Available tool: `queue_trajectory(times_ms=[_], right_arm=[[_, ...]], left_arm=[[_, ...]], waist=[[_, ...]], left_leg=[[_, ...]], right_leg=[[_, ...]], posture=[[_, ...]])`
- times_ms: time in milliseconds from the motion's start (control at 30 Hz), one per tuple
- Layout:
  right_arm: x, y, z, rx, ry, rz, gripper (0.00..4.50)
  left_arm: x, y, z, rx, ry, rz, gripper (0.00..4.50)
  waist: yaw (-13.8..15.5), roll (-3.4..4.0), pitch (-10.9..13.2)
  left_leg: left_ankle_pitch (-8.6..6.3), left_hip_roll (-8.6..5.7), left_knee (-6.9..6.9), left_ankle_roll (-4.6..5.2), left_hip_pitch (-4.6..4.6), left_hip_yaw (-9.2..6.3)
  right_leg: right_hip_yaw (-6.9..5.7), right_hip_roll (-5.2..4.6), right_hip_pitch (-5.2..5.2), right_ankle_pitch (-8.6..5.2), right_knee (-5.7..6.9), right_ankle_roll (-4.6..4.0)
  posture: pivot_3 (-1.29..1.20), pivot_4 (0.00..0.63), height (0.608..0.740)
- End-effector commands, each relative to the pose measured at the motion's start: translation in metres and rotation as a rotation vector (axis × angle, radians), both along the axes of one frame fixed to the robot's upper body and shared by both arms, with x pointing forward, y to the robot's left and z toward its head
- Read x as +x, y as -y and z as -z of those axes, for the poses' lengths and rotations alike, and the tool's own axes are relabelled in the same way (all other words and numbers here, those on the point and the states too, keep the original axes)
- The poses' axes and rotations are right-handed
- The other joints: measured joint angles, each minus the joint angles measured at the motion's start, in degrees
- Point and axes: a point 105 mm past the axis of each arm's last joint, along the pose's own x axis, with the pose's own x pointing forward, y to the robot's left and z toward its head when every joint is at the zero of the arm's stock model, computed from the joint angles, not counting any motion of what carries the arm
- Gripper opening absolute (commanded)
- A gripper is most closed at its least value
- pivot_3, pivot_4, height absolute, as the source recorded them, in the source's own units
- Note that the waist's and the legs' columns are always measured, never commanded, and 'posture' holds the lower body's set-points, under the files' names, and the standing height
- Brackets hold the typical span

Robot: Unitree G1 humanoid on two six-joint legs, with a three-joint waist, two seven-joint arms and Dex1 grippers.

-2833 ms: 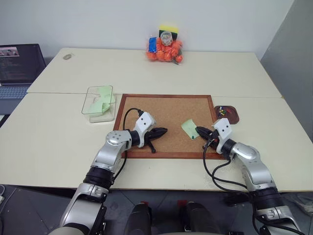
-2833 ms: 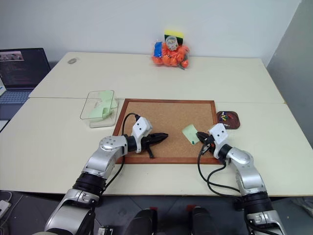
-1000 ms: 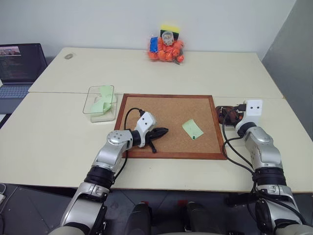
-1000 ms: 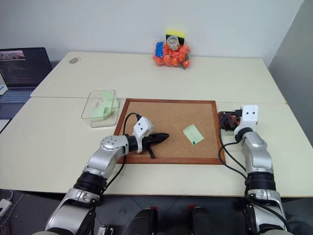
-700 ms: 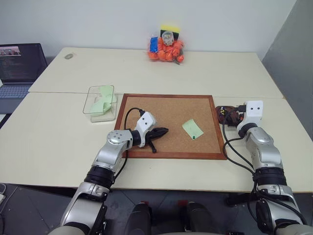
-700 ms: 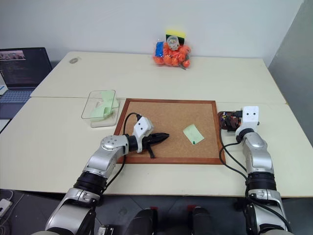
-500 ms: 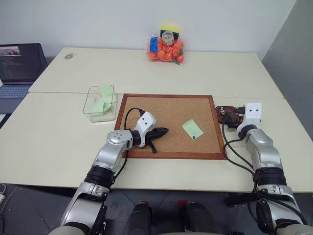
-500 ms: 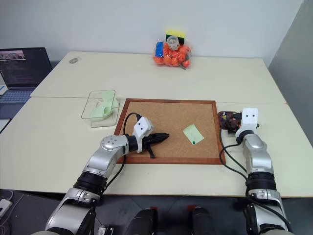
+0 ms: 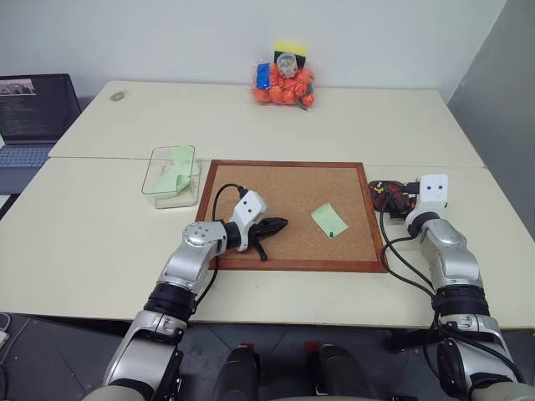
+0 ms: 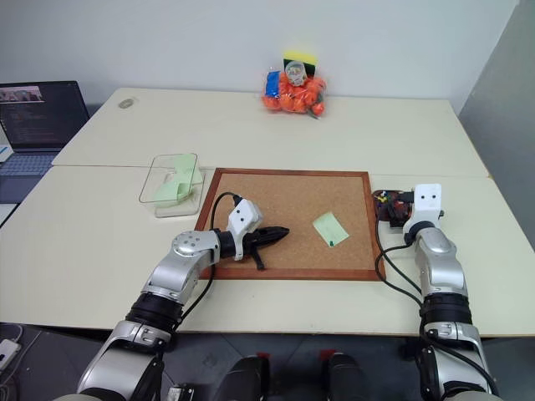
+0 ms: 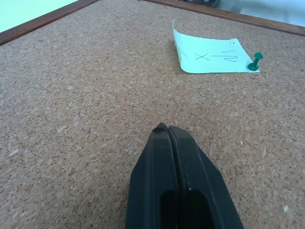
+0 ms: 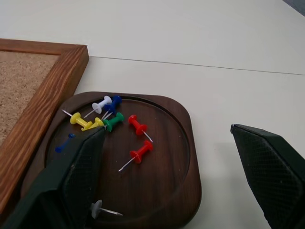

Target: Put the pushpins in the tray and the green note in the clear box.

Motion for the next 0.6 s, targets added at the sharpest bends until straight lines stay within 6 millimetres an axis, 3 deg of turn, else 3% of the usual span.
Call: queue_trajectory(times_ms=[33,200,433,600], right_arm=[[0.002,-0.010,-0.036,0.034,0.153,-0.063,4.44],[-0.012,-0.040,-0.034,0.029,0.158,-0.262,4.44],[-0.061,-0.111,-0.037,0.028,0.155,-0.736,4.44],[-0.086,-0.139,-0.030,0.015,0.103,-0.929,4.44]], left_arm=[[-0.004,0.002,0.015,0.040,-0.049,0.007,0.00],[-0.003,0.002,0.015,0.039,-0.046,0.004,0.00],[-0.003,0.001,0.016,0.041,-0.049,0.002,0.00],[-0.003,0.001,0.016,0.042,-0.048,0.001,0.00]], waist=[[0.00,0.00,0.00],[0.05,0.00,0.00],[0.05,0.01,0.01],[0.08,0.00,0.01]], left_leg=[[0.00,0.00,0.00,0.00,0.00,0.00],[0.00,0.00,0.00,0.00,-0.01,0.00],[0.00,0.00,0.01,0.00,-0.01,-0.01],[0.00,0.01,0.01,0.00,-0.02,-0.05]], right_leg=[[0.00,0.00,0.00,0.00,0.00,0.00],[-0.01,0.00,0.00,0.00,-0.01,0.00],[-0.02,0.00,0.00,0.00,-0.02,0.01],[-0.07,0.01,0.01,-0.01,-0.04,0.01]], posture=[[0.00,0.150,0.740],[0.00,0.150,0.740],[0.00,0.150,0.740],[0.00,0.150,0.740]])
